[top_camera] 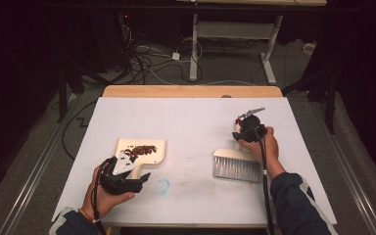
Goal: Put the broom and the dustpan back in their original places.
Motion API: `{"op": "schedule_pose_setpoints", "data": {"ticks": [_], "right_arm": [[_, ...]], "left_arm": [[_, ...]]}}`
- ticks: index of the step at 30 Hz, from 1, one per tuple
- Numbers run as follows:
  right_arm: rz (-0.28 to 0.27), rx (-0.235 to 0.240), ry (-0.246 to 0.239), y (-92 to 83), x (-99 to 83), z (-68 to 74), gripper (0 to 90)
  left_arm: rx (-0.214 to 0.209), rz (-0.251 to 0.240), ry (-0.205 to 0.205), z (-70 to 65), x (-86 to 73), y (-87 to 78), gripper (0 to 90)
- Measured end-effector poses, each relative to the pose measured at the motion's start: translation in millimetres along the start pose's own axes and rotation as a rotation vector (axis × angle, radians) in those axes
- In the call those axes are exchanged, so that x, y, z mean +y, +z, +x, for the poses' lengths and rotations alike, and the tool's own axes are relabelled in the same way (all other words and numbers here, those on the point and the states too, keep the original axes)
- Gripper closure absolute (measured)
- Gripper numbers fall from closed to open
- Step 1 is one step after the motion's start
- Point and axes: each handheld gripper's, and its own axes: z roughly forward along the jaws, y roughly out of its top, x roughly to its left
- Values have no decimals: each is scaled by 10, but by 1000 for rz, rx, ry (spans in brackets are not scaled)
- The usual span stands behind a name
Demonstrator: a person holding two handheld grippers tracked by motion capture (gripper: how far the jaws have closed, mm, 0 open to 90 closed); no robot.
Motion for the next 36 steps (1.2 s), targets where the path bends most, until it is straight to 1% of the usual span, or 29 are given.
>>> {"op": "schedule_pose_setpoints", "data": {"ticks": [4,7,12,15,16,18,19,20,24,25,27,29,32,34,36], "right_arm": [[-4,16,19,30,-5,-18,595],[-16,27,10,63,6,7,592],[-13,32,20,113,5,34,564],[-23,30,11,102,4,34,586],[-42,35,8,88,3,26,574],[-76,31,24,41,0,10,520],[-102,41,35,8,-6,-4,499],[-134,59,41,-24,-17,-15,499],[-213,54,1,-171,-62,-29,454],[-242,59,0,-222,-71,-37,435],[-302,88,7,-334,-85,-50,411],[-367,83,7,-446,-100,-46,394],[-445,75,-18,-601,-113,-16,372],[-474,65,-34,-685,-115,12,355],[-499,54,-42,-753,-116,37,352]], "left_arm": [[-2,6,1,1,-1,11,271],[-3,4,3,-5,2,8,270],[-3,4,4,-2,0,9,270],[-2,-3,6,3,-1,0,269],[-1,-3,4,8,-1,-4,265],[1,-1,3,16,-3,-8,262],[4,-3,5,17,-4,-11,258],[8,-7,6,17,-6,-16,255],[24,-16,7,11,-2,-21,242],[28,-17,9,6,-2,-19,234],[32,-18,15,-4,-1,-17,229],[37,-28,17,-14,0,-17,221],[45,-53,20,-26,-4,-25,221],[53,-69,21,-35,-7,-28,221],[55,-72,27,-39,-8,-32,217]]}}
